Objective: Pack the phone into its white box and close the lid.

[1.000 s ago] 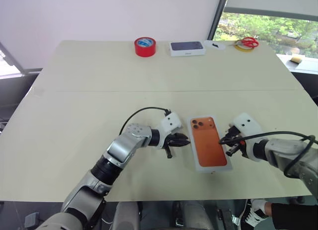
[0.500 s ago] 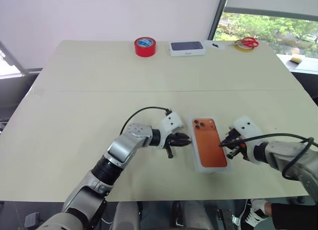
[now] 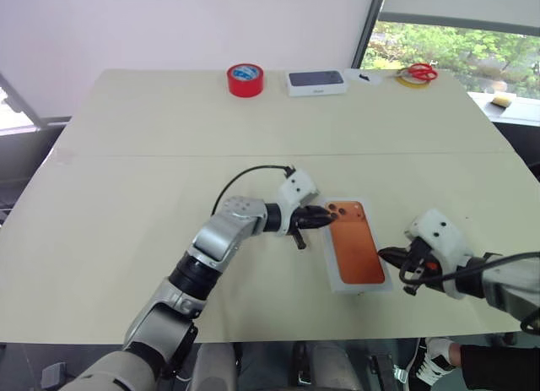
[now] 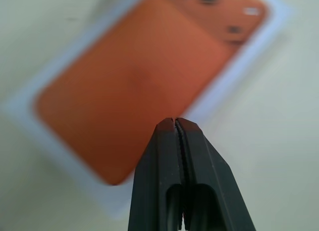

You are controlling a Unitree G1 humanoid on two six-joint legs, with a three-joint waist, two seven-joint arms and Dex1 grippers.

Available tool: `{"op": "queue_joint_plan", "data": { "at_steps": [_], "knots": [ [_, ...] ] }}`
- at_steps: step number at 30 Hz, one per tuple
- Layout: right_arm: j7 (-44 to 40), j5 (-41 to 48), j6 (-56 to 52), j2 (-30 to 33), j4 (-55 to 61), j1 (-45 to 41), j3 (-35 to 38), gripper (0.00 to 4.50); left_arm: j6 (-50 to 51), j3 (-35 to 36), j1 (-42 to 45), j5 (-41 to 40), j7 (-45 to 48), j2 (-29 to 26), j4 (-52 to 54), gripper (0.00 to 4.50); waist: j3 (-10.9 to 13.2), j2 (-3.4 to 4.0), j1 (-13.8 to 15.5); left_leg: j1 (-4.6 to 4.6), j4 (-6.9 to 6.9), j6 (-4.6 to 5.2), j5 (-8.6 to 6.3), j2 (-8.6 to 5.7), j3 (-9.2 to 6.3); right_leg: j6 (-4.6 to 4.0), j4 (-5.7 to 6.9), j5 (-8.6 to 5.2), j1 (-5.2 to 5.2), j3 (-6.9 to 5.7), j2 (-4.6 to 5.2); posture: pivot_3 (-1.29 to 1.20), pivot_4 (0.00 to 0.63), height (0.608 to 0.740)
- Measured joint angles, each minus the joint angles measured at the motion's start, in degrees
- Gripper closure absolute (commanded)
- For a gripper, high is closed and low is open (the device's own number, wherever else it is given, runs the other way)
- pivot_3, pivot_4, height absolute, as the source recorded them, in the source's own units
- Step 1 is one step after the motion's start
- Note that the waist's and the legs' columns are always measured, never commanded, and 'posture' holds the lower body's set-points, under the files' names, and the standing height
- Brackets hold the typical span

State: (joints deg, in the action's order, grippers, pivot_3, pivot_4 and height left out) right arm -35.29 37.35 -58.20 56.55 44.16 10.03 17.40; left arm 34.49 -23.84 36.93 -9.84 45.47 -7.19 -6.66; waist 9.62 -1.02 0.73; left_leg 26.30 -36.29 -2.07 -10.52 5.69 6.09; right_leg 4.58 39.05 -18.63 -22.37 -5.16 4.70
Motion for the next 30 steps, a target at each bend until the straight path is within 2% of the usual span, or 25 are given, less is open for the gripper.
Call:
{"op": "queue_joint_plan", "data": {
  "at_steps": [7, 11, 16, 21, 26, 30],
  "knots": [
    [3.4, -3.2, -0.4, -0.6, 0.1, -1.0, -5.4, 4.45, -0.9, -1.6, 1.0, 2.4, -0.3, -0.2, -0.1, 3.68, -0.1, -0.07, 0.0, -0.08, -0.01, 0.0, 0.0, 0.01, -0.06, -0.01, 0.0, 0.0, 0.1, 0.0, 0.0, 0.0, 0.15, 0.73],
    [3.9, -5.4, 2.3, -1.8, -1.6, -1.6, -5.2, 4.45, -0.1, 2.4, 0.9, 0.6, -1.3, -0.4, -0.1, 3.68, -0.1, -0.07, 0.0, -0.07, -0.01, 0.0, 0.0, 0.01, -0.08, -0.01, 0.01, 0.0, 0.06, 0.01, 0.01, 0.0, 0.15, 0.73],
    [5.1, -9.6, 12.7, -6.4, -7.3, -4.5, 0.8, 4.45, -1.6, 12.9, -0.6, -2.3, -2.1, -7.5, 2.9, 3.68, -0.1, -0.02, -0.2, -0.09, 0.05, -0.03, 0.02, 0.02, 0.03, -0.01, 0.05, 0.0, 0.01, 0.03, -0.02, 0.0, 0.15, 0.73],
    [2.2, -6.7, 16.3, -10.0, -17.4, -9.8, 6.8, 4.45, -2.7, 24.7, -9.1, -4.8, -2.2, -18.2, 7.5, 3.68, -0.1, -0.03, -0.1, -0.12, 0.07, -0.04, 0.02, 0.03, 0.07, -0.01, 0.04, 0.0, 0.03, 0.02, -0.01, 0.0, 0.15, 0.73],
    [-2.0, -7.1, 19.7, -9.8, -24.3, -11.0, 6.5, 4.45, -2.4, 32.8, -18.2, -7.4, -1.8, -25.0, 12.7, 3.68, -0.1, -0.04, 0.1, -0.1, 0.06, -0.01, 0.0, 0.02, 0.11, 0.0, 0.01, 0.0, 0.07, 0.0, 0.06, 0.0, 0.15, 0.73],
    [-3.5, -8.0, 21.2, -9.8, -25.6, -11.0, 4.5, 4.45, -2.4, 34.8, -21.6, -8.6, -1.8, -26.6, 13.4, 3.68, -0.1, -0.03, 0.0, -0.13, 0.06, -0.03, 0.01, 0.03, 0.1, -0.01, 0.05, 0.0, 0.05, 0.0, 0.04, 0.0, 0.15, 0.73]
  ]
}}
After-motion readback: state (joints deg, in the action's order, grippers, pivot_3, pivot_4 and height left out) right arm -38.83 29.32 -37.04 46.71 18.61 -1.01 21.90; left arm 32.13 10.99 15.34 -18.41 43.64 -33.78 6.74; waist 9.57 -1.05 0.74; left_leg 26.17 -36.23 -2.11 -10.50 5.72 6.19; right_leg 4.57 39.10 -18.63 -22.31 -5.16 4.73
